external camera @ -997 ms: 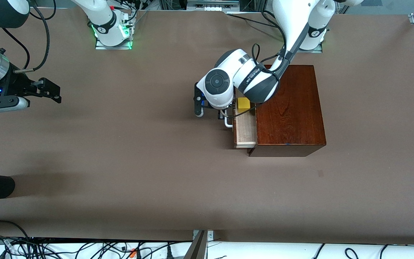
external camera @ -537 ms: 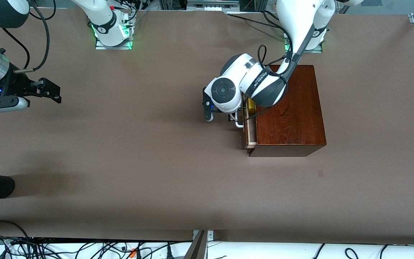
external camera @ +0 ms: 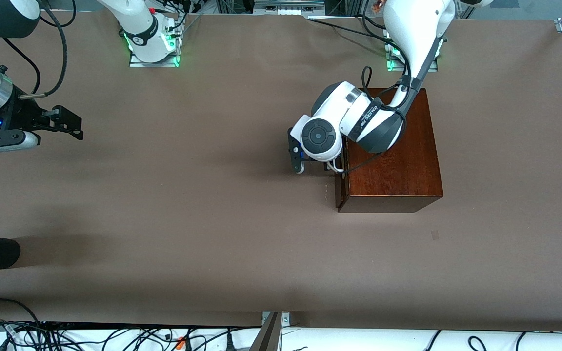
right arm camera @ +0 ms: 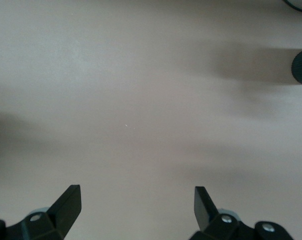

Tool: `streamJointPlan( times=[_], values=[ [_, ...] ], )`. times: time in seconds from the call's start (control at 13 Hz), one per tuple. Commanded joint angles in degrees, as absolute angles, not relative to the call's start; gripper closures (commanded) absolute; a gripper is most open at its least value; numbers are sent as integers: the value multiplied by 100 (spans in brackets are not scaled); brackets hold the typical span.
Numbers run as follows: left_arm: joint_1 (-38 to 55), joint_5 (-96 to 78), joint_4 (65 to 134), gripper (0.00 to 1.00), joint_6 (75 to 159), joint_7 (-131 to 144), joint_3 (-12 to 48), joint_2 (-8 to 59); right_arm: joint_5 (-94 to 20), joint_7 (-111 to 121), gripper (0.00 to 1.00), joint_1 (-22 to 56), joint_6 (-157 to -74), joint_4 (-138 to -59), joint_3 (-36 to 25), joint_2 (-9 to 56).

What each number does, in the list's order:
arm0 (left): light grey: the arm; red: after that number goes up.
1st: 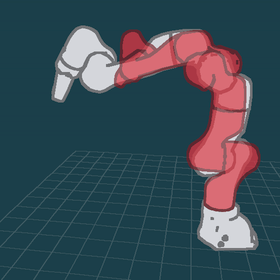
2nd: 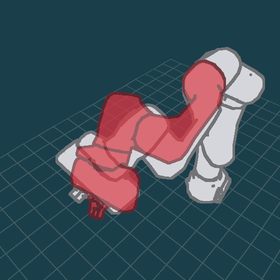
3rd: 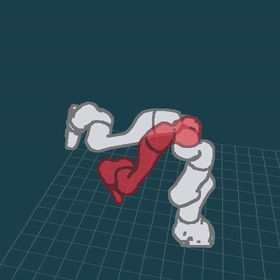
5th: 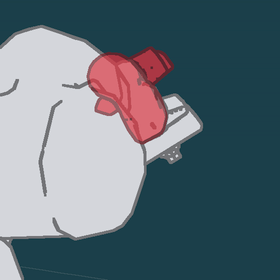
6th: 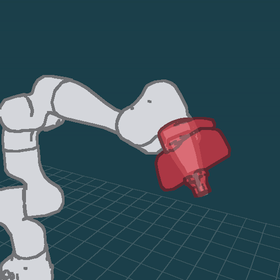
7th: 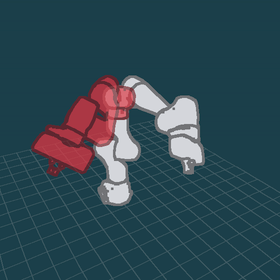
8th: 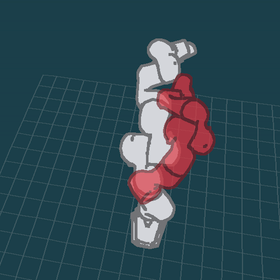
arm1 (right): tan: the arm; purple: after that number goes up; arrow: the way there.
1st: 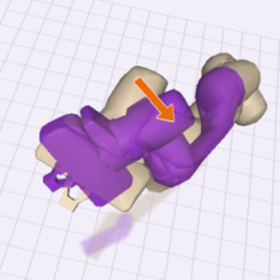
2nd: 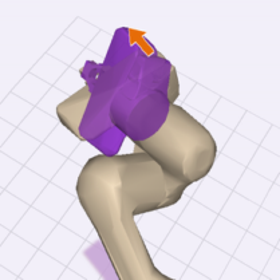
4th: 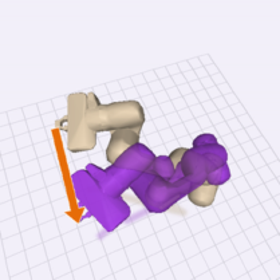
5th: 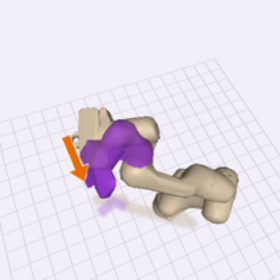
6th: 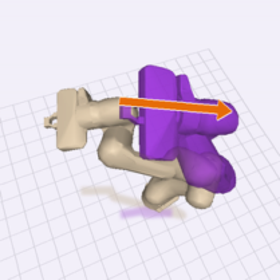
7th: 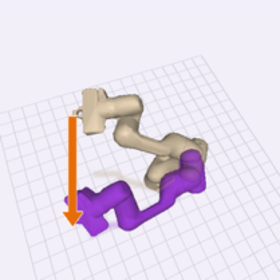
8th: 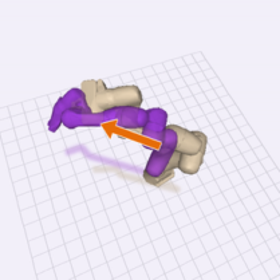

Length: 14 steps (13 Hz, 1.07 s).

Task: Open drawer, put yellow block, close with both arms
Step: 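Push the drawer shut into the box with the left gripper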

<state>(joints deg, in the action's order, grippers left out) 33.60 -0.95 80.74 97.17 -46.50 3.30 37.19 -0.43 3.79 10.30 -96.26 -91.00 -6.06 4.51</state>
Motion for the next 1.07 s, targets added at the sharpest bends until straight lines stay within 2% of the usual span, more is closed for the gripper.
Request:
streamJointPlan(
  times=[0.0, 0.15, 0.23, 0.31, 0.69, 1.0],
  values=[
    [3305, 18, 7998, 100, 9580, -4738, 325, 3560, -132, 308, 0, 1002, -9589, -9009, -589, 466],
    [3313, -114, 7824, 96, 9580, -4703, 360, 3393, -132, 308, 0, 1002, -9589, -9009, -589, 466],
    [3313, -140, 7631, 45, 9580, -4693, 360, 3349, -132, 308, 0, 1002, -9589, -9009, -589, 466],
    [3305, -123, 7490, 0, 9554, -4676, 360, 3244, -132, 308, 0, 1002, -9589, -9009, -589, 466],
    [2884, -114, 7409, 0, 9274, -4474, -105, 2576, -132, 308, 0, 1002, -9598, -9009, -589, 466],
    [2286, -44, 7409, 0, 8974, -3553, -237, 2093, -132, 308, 0, 1002, -9598, -9009, -589, 466]
  ],
)
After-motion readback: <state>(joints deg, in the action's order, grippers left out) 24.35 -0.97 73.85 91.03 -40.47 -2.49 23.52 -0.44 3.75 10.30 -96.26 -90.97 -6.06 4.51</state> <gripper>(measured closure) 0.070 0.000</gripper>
